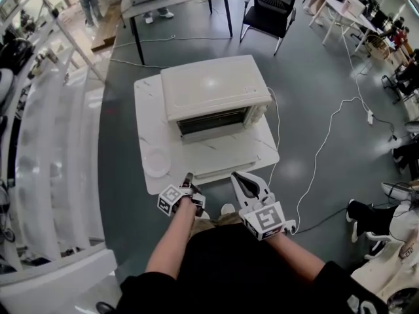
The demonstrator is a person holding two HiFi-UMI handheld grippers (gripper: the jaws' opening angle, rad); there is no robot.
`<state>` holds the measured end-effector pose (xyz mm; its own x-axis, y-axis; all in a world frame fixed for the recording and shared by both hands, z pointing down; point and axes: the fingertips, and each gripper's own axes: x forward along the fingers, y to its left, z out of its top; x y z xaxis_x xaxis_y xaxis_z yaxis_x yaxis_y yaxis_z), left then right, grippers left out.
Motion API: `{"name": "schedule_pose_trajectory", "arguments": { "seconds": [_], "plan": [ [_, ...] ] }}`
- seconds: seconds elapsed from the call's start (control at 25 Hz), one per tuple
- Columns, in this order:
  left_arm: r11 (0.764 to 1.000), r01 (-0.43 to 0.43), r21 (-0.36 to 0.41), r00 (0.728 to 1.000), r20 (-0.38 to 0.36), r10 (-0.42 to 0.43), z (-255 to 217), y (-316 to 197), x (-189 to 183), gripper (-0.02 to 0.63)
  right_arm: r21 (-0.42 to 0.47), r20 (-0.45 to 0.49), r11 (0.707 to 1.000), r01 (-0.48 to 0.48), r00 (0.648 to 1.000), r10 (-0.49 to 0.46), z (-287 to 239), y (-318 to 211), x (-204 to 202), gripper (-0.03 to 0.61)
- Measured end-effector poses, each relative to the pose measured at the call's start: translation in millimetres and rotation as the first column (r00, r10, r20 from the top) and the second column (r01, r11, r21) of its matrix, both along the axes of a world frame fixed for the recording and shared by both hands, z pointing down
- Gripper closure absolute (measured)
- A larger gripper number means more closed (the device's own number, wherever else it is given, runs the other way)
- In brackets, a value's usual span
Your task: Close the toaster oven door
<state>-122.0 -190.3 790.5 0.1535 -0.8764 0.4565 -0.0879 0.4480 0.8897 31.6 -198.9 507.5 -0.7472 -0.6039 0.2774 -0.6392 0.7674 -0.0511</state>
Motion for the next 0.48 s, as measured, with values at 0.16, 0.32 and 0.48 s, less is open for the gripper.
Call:
{"name": "schedule_pose_trajectory", "arguments": {
  "seconds": [0.16,0.32,0.48],
  "plan": [
    [1.0,0.019,0.011,0.999,-0.034,-0.018,-6.8,-1.6,-3.4,0.565,0.001,0.014,1.0,-0.009,1.0,0.009,-5.5,-3.4,-3.0,0.557],
    [1.0,0.027,0.014,0.998,-0.049,-0.026,-17.7,-7.5,-4.7,0.563,-0.001,0.006,1.0,-0.002,1.0,0.002,-4.3,-3.9,-6.3,0.557],
    [0.998,0.048,0.03,0.995,-0.086,-0.045,-31.3,-17.4,-10.2,0.563,0.014,0.008,1.0,-0.002,1.0,0.002,-5.6,-5.9,-11.2,0.557]
  ]
}}
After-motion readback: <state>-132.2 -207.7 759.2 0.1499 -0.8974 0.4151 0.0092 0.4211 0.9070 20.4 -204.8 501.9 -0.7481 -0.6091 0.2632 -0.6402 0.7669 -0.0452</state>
